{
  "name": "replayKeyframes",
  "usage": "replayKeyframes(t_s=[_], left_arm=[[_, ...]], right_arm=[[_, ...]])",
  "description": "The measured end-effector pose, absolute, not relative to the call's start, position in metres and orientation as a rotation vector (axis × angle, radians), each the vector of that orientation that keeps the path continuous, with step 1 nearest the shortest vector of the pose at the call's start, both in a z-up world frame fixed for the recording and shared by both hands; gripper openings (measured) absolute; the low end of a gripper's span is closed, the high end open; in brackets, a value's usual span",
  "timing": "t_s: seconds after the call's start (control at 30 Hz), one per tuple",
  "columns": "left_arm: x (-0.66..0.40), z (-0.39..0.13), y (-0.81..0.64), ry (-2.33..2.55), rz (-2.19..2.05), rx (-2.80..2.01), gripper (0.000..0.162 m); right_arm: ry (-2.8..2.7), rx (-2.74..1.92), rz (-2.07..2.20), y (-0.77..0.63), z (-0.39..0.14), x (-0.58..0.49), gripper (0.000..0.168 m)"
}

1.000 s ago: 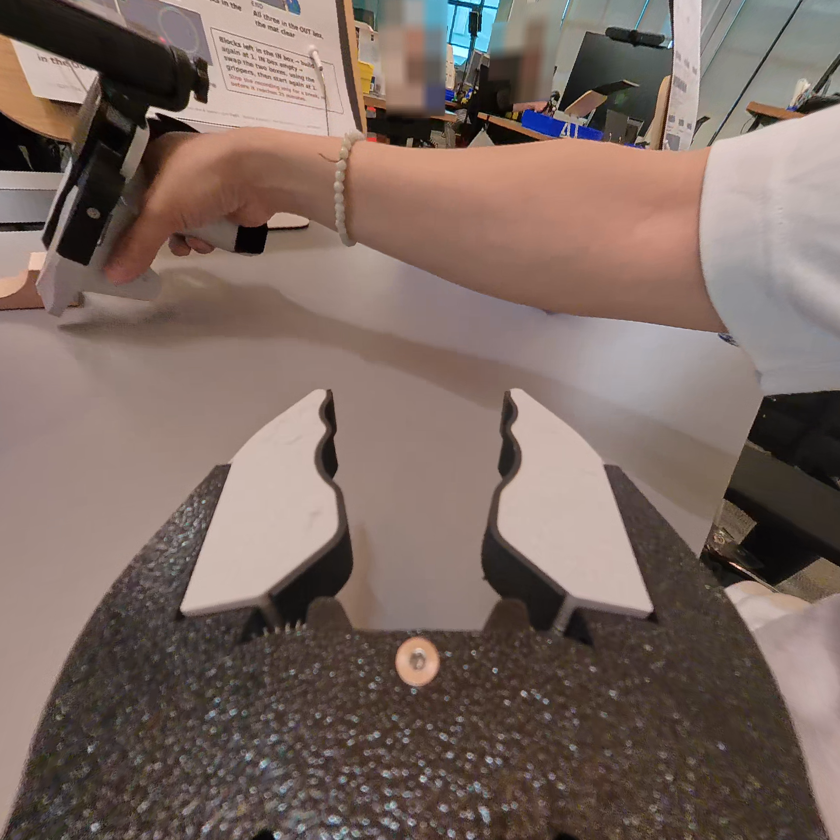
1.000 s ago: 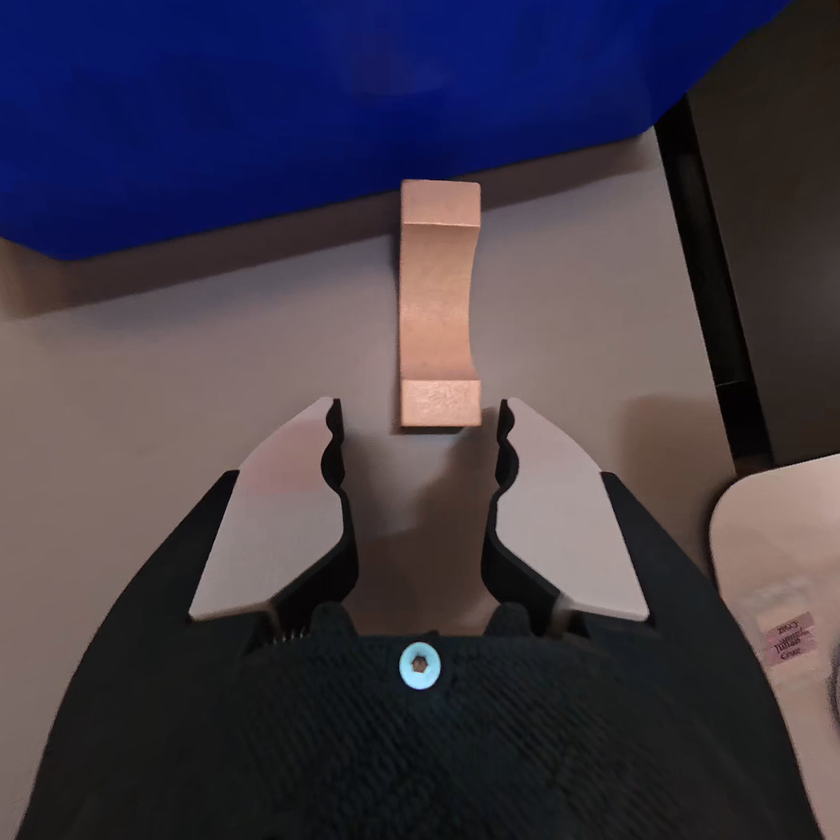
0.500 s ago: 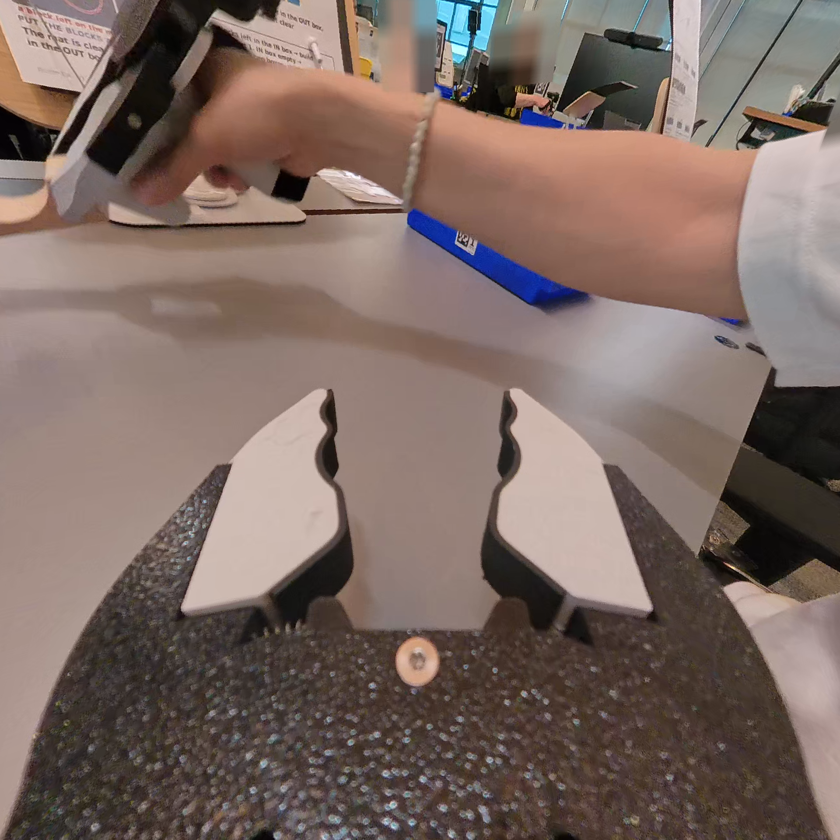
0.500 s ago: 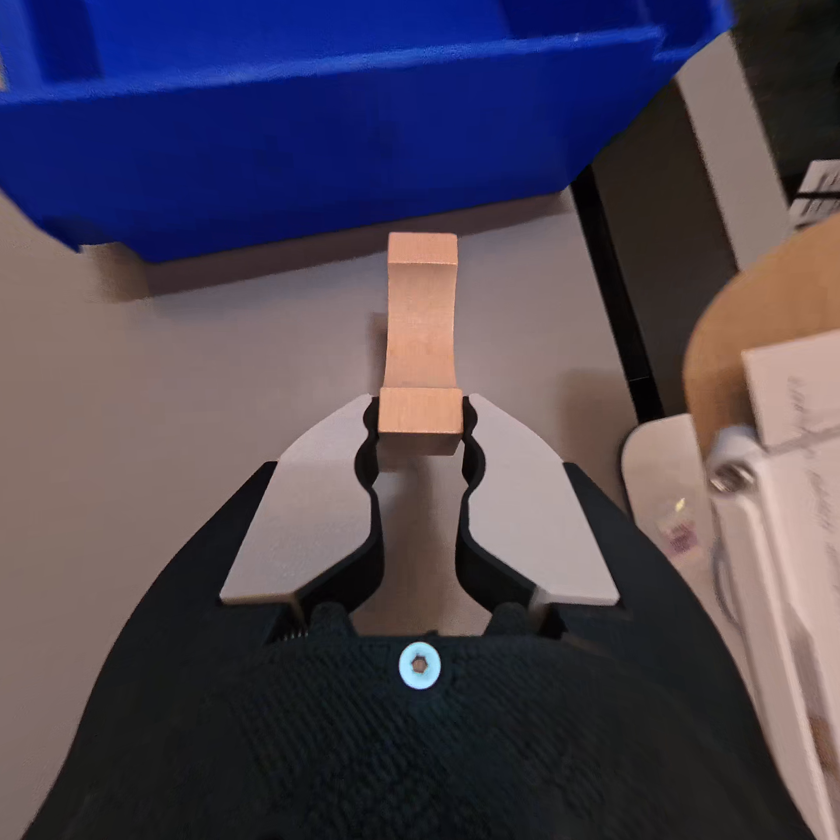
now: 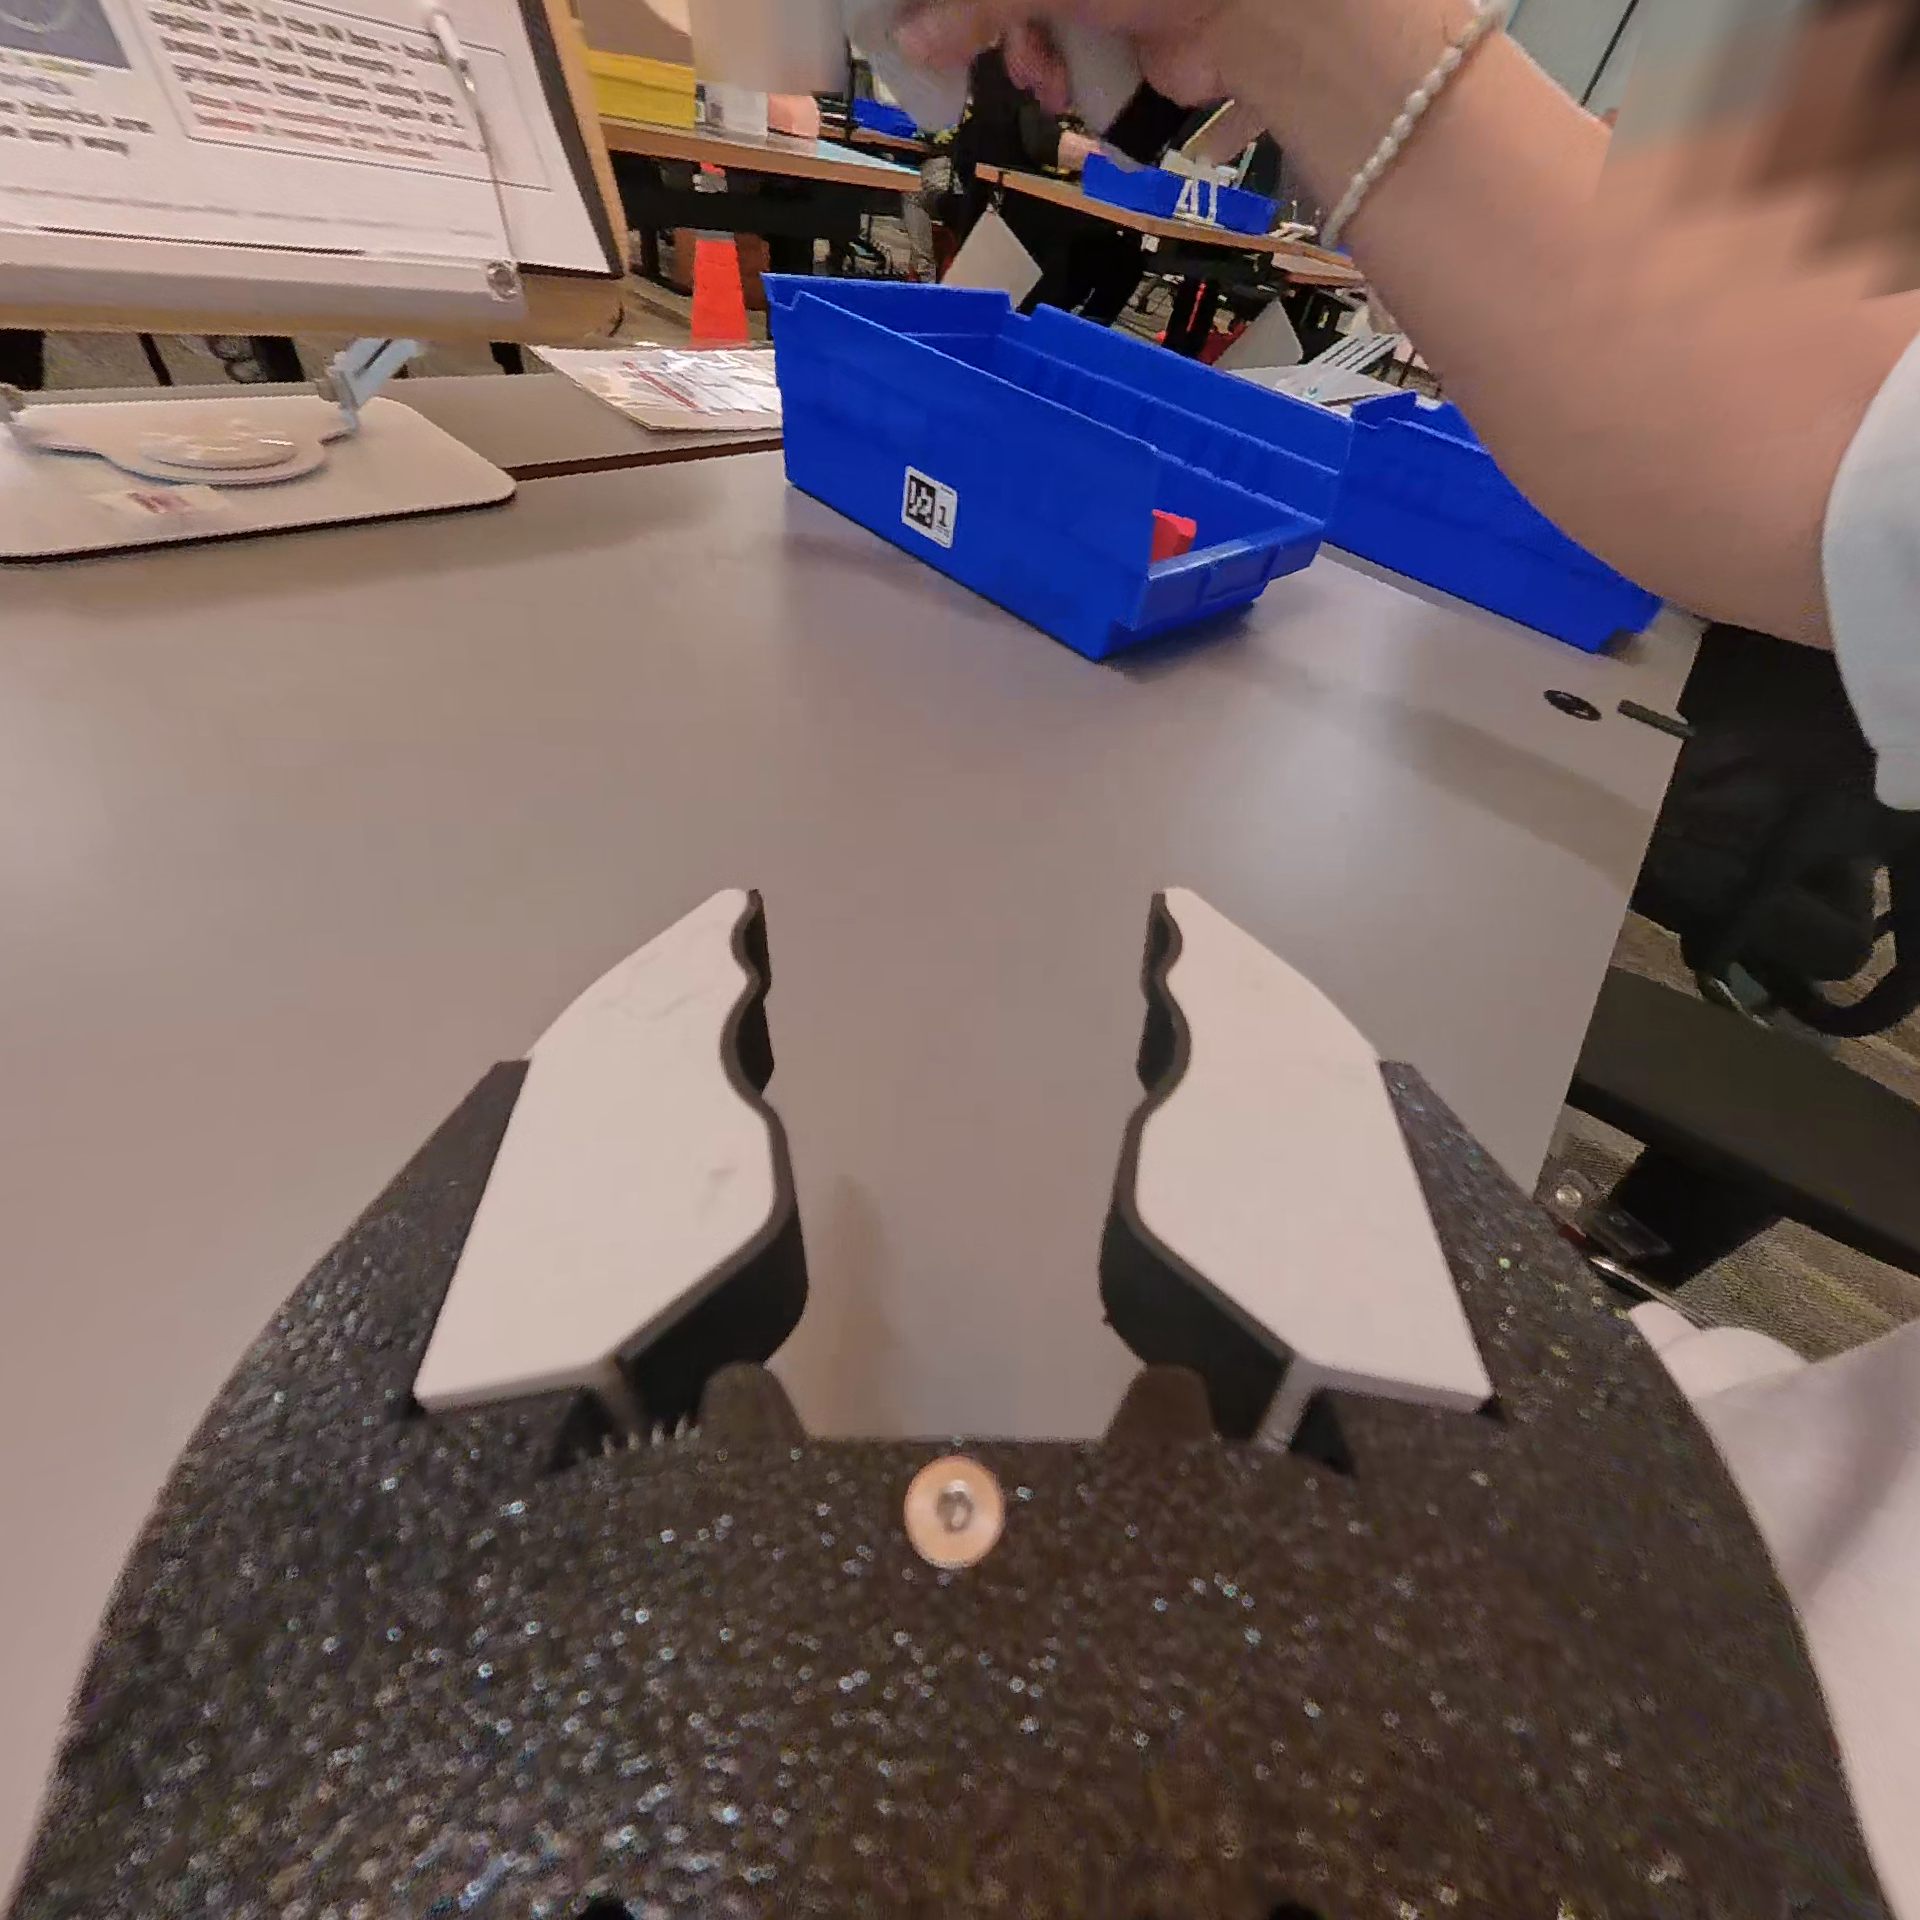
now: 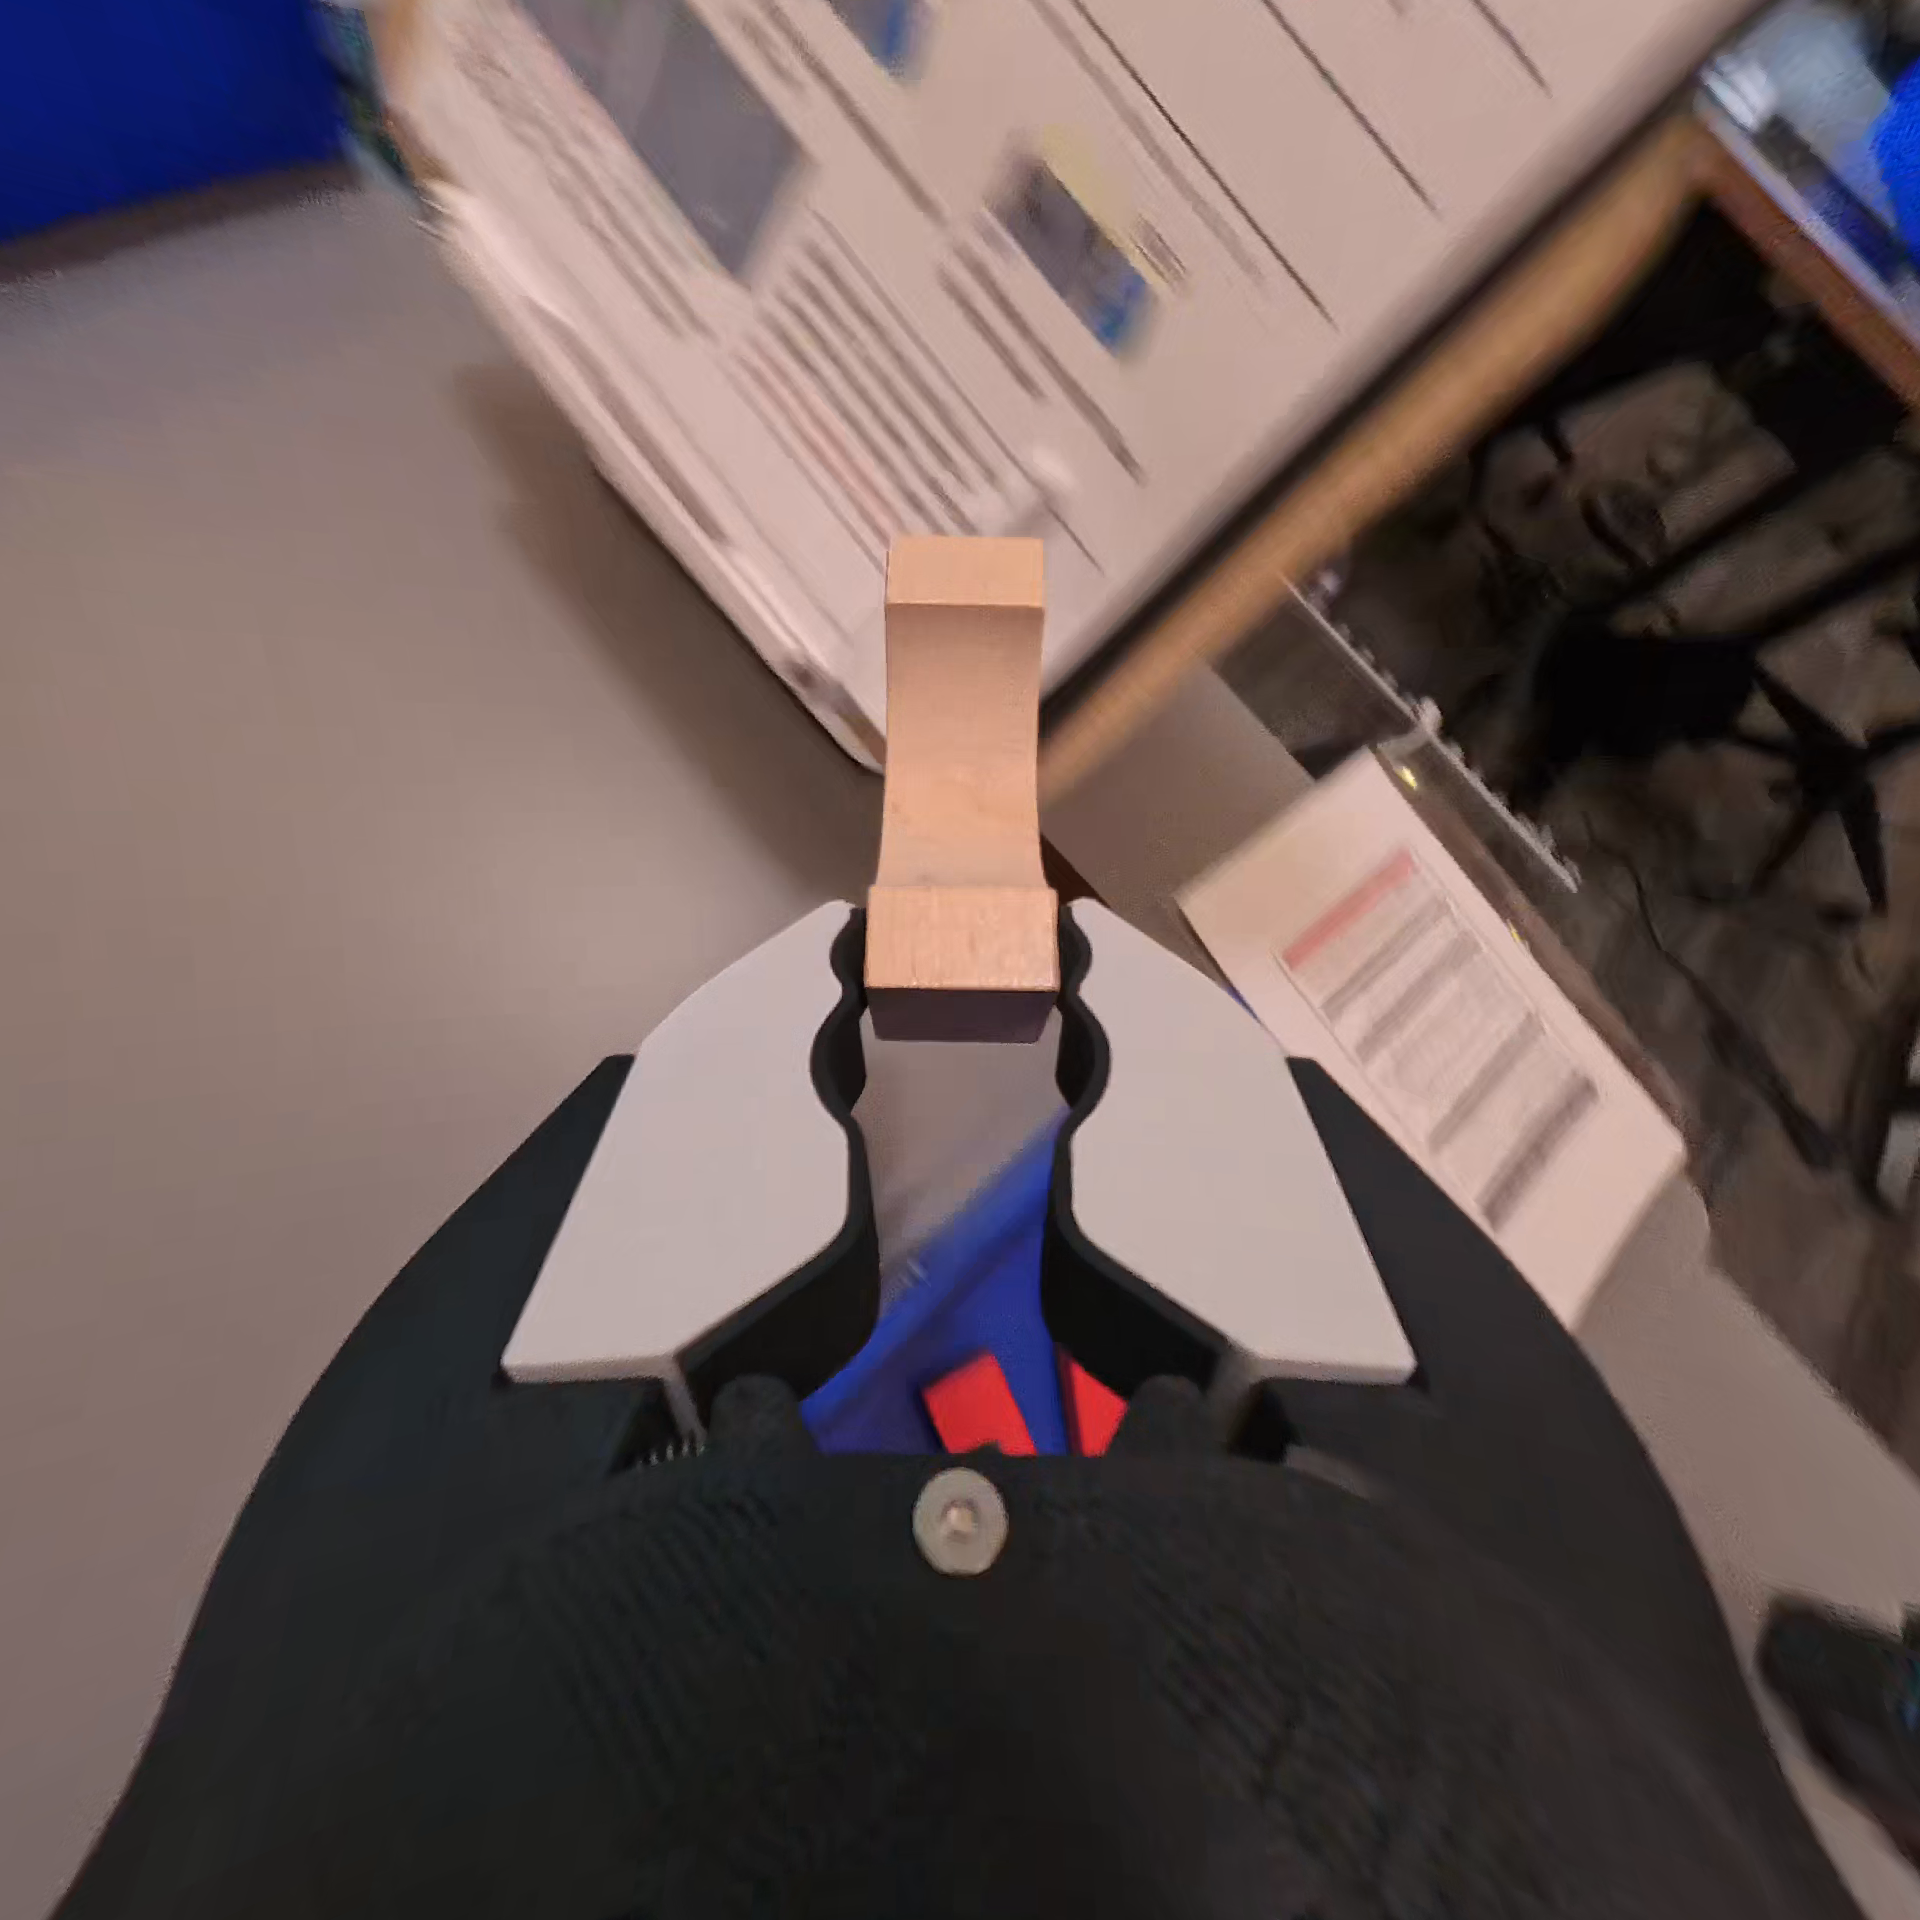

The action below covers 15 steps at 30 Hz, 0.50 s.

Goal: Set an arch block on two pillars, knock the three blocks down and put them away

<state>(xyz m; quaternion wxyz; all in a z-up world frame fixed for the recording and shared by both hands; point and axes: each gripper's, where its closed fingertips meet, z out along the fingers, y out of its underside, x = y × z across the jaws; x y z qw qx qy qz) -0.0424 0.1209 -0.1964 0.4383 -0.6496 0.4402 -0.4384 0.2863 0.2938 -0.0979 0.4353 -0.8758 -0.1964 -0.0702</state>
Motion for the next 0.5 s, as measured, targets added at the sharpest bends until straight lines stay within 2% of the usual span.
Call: replayKeyframes(t_s=[0.2, 0.5], left_arm=[[-0.020, -0.196, 0.109, 1.156, -1.093, -1.604, 0.069], [0.007, -0.206, 0.090, 1.293, -1.041, -1.625, 0.071]], right_arm=[[-0.161, -2.301, -0.243, 0.242, -0.156, 0.405, 0.035], [0.012, -2.489, -0.287, 0.219, -0.233, 0.462, 0.035]])
